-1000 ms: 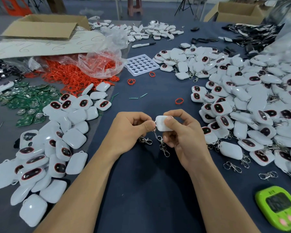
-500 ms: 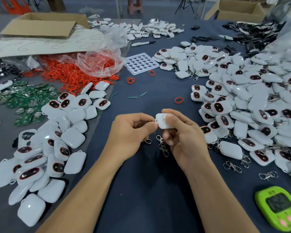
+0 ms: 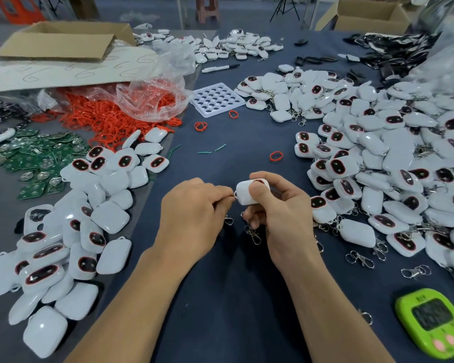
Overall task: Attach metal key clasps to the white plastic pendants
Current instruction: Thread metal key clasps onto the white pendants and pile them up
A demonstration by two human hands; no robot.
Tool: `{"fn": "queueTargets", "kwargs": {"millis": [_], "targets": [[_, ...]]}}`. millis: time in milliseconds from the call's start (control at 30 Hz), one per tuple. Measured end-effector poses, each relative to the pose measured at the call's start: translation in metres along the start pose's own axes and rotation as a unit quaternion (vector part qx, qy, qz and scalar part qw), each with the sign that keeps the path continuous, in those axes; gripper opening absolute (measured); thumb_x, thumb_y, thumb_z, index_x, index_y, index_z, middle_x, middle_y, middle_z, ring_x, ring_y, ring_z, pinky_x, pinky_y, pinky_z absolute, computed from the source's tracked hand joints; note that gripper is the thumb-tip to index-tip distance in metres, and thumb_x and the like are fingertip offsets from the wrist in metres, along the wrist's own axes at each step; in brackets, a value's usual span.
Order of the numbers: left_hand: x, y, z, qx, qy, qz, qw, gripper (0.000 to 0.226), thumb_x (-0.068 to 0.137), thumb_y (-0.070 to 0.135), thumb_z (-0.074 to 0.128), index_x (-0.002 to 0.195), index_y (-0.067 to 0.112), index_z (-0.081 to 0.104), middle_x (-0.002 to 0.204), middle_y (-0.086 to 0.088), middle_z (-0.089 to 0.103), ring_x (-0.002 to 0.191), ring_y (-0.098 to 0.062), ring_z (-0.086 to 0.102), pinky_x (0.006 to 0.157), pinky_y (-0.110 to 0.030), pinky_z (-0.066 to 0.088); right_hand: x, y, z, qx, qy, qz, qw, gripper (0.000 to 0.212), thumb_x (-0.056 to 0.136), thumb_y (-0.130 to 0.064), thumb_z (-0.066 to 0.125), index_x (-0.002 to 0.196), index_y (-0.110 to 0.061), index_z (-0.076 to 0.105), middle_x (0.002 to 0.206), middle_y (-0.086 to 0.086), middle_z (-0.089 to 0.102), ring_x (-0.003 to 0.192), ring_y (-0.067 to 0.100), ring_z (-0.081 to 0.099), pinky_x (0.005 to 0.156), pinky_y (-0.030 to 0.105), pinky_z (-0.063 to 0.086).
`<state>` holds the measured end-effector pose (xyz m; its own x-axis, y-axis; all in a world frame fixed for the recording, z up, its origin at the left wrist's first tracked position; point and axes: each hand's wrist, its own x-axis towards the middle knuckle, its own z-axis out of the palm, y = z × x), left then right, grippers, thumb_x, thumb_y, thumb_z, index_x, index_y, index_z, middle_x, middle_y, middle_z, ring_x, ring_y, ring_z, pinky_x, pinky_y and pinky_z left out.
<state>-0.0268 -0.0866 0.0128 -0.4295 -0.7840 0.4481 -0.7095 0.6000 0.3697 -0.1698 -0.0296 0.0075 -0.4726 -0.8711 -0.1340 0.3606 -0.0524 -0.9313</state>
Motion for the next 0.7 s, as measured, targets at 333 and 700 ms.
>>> {"fn": "queueTargets", "kwargs": {"millis": [333, 700], "targets": [[0.002, 0.011, 0.009, -0.345, -0.052, -0.173, 0.921, 0.007, 0.083, 0.044, 0.069, 0.083, 0.045, 0.076, 0.064, 0.005, 0.066, 0.056, -0.003, 0.053, 0.055, -0.024, 0.047, 0.008, -0.007, -0.003, 0.107, -0.017, 0.071, 0.992, 0.015, 0.103, -0.004, 0.057, 0.109, -0.004, 0.072, 0.083, 0.012, 0.076, 0.047, 0.015, 0.056, 0.041, 0.021, 0.043], [0.001, 0.011, 0.005, -0.357, -0.028, -0.183, 0.915, 0.014, 0.082, 0.027, 0.067, 0.074, 0.031, 0.078, 0.056, -0.006, 0.057, 0.052, -0.006, 0.043, 0.049, -0.015, 0.036, 0.001, -0.006, 0.001, 0.039, -0.012, 0.046, 0.998, 0.016, 0.101, -0.003, 0.061, 0.101, -0.01, 0.076, 0.083, 0.014, 0.076, 0.047, 0.017, 0.055, 0.042, 0.023, 0.043]]}}
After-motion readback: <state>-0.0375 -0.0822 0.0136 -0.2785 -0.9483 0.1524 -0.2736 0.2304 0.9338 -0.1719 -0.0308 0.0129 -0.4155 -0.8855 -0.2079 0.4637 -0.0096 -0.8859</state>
